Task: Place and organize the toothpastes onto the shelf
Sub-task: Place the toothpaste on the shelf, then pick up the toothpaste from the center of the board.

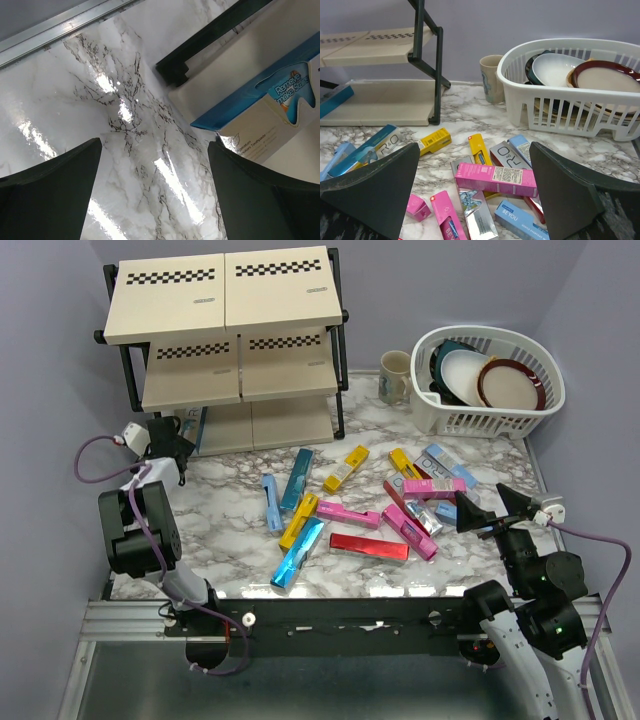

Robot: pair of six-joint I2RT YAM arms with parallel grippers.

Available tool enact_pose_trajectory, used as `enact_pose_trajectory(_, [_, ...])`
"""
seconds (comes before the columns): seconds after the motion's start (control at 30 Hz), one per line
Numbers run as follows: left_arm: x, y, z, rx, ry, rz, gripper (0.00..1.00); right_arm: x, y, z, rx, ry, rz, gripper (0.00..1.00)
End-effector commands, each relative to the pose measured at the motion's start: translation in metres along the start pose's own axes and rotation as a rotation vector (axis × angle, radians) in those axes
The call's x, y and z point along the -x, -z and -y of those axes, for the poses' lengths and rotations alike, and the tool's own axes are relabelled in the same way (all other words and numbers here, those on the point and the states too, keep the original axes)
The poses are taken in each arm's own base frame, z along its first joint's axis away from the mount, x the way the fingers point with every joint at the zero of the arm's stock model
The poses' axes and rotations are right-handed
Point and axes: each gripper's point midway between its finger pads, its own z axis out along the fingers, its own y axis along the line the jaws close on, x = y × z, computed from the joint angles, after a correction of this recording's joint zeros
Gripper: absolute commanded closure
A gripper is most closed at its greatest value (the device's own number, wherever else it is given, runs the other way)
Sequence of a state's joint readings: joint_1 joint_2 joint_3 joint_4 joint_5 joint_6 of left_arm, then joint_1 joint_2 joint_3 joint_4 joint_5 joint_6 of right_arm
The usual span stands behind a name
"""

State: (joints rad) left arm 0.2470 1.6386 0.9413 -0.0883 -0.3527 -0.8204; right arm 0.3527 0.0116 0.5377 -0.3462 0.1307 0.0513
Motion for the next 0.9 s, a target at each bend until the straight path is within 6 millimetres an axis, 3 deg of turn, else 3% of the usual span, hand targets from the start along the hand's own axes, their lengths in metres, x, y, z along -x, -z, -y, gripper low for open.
enact_pose_trajectory(0.0, [0.010, 0.017, 0.008, -0.055, 0.049, 0.014, 0.01, 0.055, 0.052, 0.007, 0.001, -0.034, 0.291, 0.00])
enact_pose_trajectory(0.1, [0.017, 0.044, 0.007, -0.100, 0.040, 0.036, 0.01, 0.055, 0.052, 0.007, 0.001, -0.033, 0.293, 0.00])
enact_pose_trajectory(0.13, [0.010, 0.052, 0.004, -0.108, 0.021, 0.031, 0.01, 0.055, 0.052, 0.007, 0.003, -0.032, 0.291, 0.00])
enact_pose_trajectory(0.17, [0.018, 0.070, 0.006, -0.139, 0.018, 0.058, 0.01, 0.055, 0.052, 0.006, 0.004, -0.032, 0.293, 0.00])
enact_pose_trajectory(0.3, [0.011, 0.114, 0.010, -0.244, -0.036, 0.073, 0.01, 0.055, 0.052, 0.004, 0.018, -0.033, 0.291, 0.00])
enact_pose_trajectory(0.37, [0.000, 0.141, 0.016, -0.339, -0.080, 0.060, 0.01, 0.055, 0.052, 0.002, 0.029, -0.033, 0.292, 0.00])
enact_pose_trajectory(0.57, [-0.032, 0.195, 0.013, -0.513, -0.206, 0.021, 0.01, 0.055, 0.052, -0.001, 0.046, -0.030, 0.294, 0.00])
enact_pose_trajectory(0.73, [-0.069, 0.223, 0.004, -0.632, -0.309, -0.069, 0.01, 0.056, 0.050, 0.000, 0.040, -0.039, 0.298, 0.00])
enact_pose_trajectory(0.87, [-0.084, 0.238, -0.002, -0.697, -0.368, -0.105, 0.01, 0.054, 0.048, 0.001, 0.032, -0.039, 0.290, 0.00])
